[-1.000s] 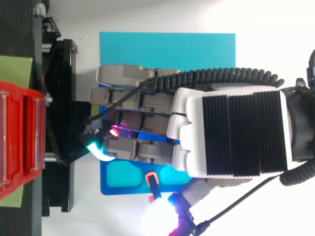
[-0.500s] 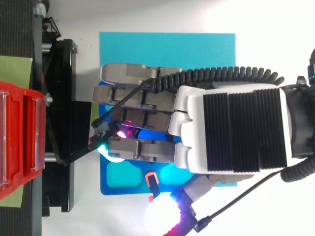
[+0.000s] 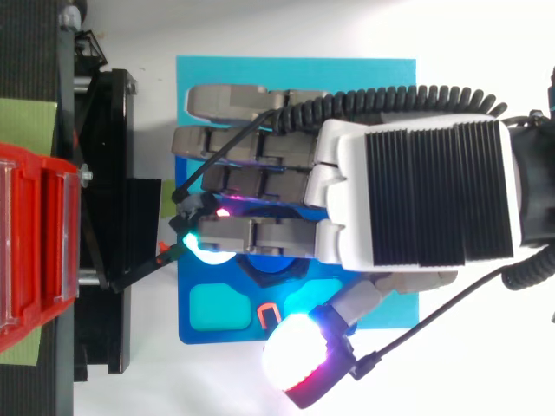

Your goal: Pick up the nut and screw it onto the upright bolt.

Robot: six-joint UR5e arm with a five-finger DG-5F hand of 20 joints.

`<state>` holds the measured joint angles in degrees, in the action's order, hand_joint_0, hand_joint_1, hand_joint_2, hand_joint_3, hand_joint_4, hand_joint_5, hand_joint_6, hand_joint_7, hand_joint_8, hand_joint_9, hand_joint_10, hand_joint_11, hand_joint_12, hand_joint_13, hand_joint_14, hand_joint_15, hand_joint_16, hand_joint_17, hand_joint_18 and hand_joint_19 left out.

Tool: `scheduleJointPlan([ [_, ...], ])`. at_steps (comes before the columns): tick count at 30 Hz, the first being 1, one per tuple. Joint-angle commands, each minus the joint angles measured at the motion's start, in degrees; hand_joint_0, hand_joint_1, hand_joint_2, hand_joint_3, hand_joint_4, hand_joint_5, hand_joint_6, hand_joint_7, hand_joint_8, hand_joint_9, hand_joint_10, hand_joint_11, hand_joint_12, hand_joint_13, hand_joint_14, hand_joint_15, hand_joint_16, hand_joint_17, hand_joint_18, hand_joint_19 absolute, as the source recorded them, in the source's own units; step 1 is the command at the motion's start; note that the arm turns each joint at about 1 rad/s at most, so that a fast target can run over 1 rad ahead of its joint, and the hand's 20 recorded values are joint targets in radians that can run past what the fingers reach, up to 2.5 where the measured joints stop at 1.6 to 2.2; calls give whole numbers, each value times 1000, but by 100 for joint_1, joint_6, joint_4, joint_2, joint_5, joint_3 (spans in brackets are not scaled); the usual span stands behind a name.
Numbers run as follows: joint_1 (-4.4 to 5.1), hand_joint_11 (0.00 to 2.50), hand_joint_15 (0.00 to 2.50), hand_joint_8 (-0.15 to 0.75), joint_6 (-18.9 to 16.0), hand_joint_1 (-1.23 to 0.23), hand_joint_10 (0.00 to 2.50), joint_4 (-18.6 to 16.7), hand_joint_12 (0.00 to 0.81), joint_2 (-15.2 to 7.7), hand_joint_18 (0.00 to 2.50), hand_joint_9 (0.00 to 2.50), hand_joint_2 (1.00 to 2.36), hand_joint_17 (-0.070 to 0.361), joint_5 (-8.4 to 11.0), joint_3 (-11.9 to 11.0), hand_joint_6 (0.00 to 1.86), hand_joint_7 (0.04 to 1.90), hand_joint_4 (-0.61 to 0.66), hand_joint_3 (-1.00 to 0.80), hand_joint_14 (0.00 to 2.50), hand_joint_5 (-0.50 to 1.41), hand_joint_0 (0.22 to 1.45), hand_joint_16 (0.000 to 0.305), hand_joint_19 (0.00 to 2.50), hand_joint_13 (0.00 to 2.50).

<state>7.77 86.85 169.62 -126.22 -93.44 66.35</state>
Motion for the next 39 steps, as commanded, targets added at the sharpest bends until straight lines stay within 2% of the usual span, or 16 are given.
scheduleJointPlan([
  [1, -57, 0, 0, 276, 7, -115, 0, 1, 280, 1, 0, 662, 1000, 59, -51, 0, 544, 1425, 211, -500, 0, -35, 503, 26, 0, 366],
  [7, -171, 0, 0, 279, 7, -142, 0, 1, 263, 10, 0, 765, 1000, 49, -227, 0, 577, 1414, 187, -500, 0, -14, 508, 22, 0, 433],
  [10, -268, 0, 0, 278, 16, -155, 0, 1, 250, 1, 12, 864, 1000, 44, -377, 0, 590, 1421, 165, -500, 0, 0, 512, 19, 0, 486],
  [15, -400, 0, 0, 276, 16, -183, 0, 19, 213, 10, 166, 1064, 1000, 29, -579, 0, 608, 1376, 110, -500, 0, 31, 520, 13, 0, 628],
  [17, -435, 0, 0, 279, 16, -195, 0, 45, 181, 10, 325, 1246, 1000, 17, -623, -8, 636, 1322, 80, -500, 0, 46, 526, 7, 0, 767],
  [22, -540, 0, 0, 280, 16, -204, 0, 115, 151, 10, 424, 1378, 1000, 9, -719, -52, 658, 1269, 75, -500, 0, 52, 529, 4, 0, 864],
  [24, -593, 0, 0, 276, 16, -203, 0, 212, 155, 27, 422, 1378, 1000, 10, -807, -123, 637, 1324, 76, -500, 0, 52, 528, 4, 0, 861],
  [26, -619, 0, 0, 292, 25, -192, 0, 309, 178, 27, 346, 1323, 1000, 16, -860, -219, 545, 1504, 135, -500, 0, 50, 521, 7, 0, 798],
  [28, -637, 0, 0, 295, 51, -184, 0, 458, 189, 18, 318, 1288, 1000, 19, -895, -342, 501, 1562, 163, -500, 0, 41, 516, 9, 0, 775],
  [33, -637, 0, 0, 305, 87, -174, 0, 616, 203, 27, 272, 1224, 1000, 25, -895, -536, 504, 1298, 228, -500, 0, -14, 508, 11, 0, 734],
  [35, -619, 0, 0, 303, 87, -173, 0, 599, 213, 27, 258, 1199, 1000, 27, -895, -588, 505, 1146, 250, -500, 0, -37, 505, 12, 0, 726],
  [39, -584, 0, 0, 300, 87, -171, 0, 546, 225, 18, 245, 1152, 1000, 30, -895, -711, 504, 997, 274, -500, 0, -64, 502, 13, 0, 700],
])
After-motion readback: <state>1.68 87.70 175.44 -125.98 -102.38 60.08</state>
